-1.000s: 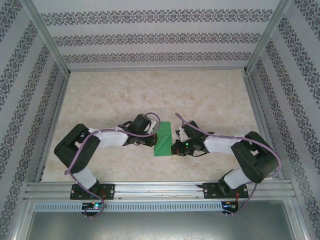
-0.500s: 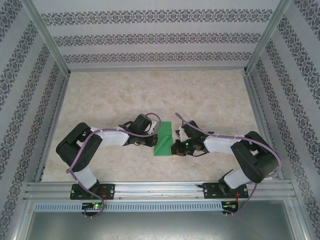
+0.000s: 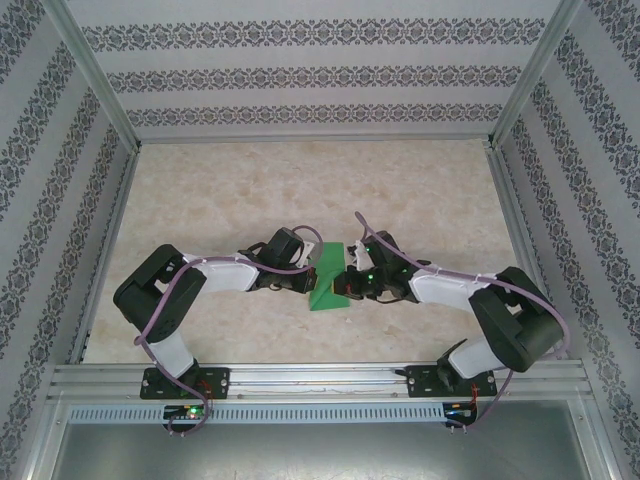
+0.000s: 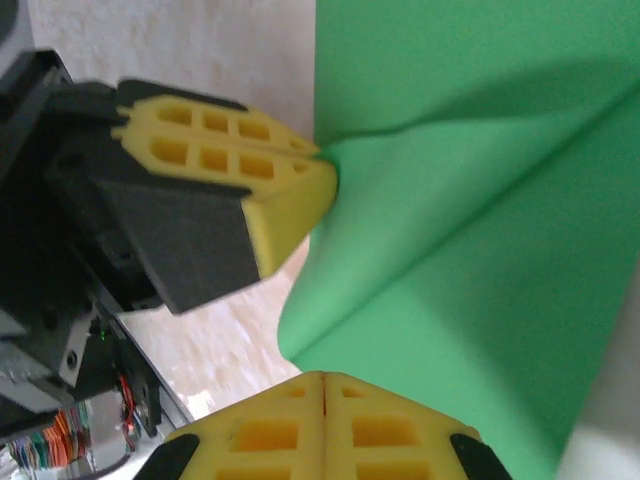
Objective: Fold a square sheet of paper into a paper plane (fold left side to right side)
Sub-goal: Fold the triangle a second time at the center of the table.
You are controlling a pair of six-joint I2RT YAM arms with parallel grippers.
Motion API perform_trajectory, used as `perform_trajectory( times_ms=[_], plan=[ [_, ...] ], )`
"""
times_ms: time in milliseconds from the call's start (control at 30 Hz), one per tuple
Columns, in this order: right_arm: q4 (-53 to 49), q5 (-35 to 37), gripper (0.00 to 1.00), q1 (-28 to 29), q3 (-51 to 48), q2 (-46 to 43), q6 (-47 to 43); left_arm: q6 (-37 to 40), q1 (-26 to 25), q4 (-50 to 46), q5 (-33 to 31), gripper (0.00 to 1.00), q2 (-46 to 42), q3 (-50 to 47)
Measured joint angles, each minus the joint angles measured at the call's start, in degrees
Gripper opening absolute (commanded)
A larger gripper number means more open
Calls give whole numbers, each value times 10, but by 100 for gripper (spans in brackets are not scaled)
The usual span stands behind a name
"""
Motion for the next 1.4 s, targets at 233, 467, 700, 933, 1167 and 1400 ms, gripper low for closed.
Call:
perform_trajectory(
  times_ms=[233, 467, 700, 933, 1167, 1400],
  plan=[
    [40, 3, 0, 11, 33, 53, 19, 0, 0, 0, 0, 0, 0, 0],
    [54, 12, 0, 18, 46, 86, 23, 0, 0, 0, 0, 0, 0, 0],
    [54, 27, 0, 19, 46, 99, 23, 0, 0, 0, -1, 0, 0, 0],
    [45, 44, 0, 19, 46, 102, 18, 0, 0, 0, -2, 0, 0, 1],
    [33, 57, 0, 19, 46, 103, 9, 0, 0, 0, -2, 0, 1, 1],
    [25, 66, 0, 20, 46, 103, 5, 0, 0, 0, -2, 0, 1, 1]
  ],
)
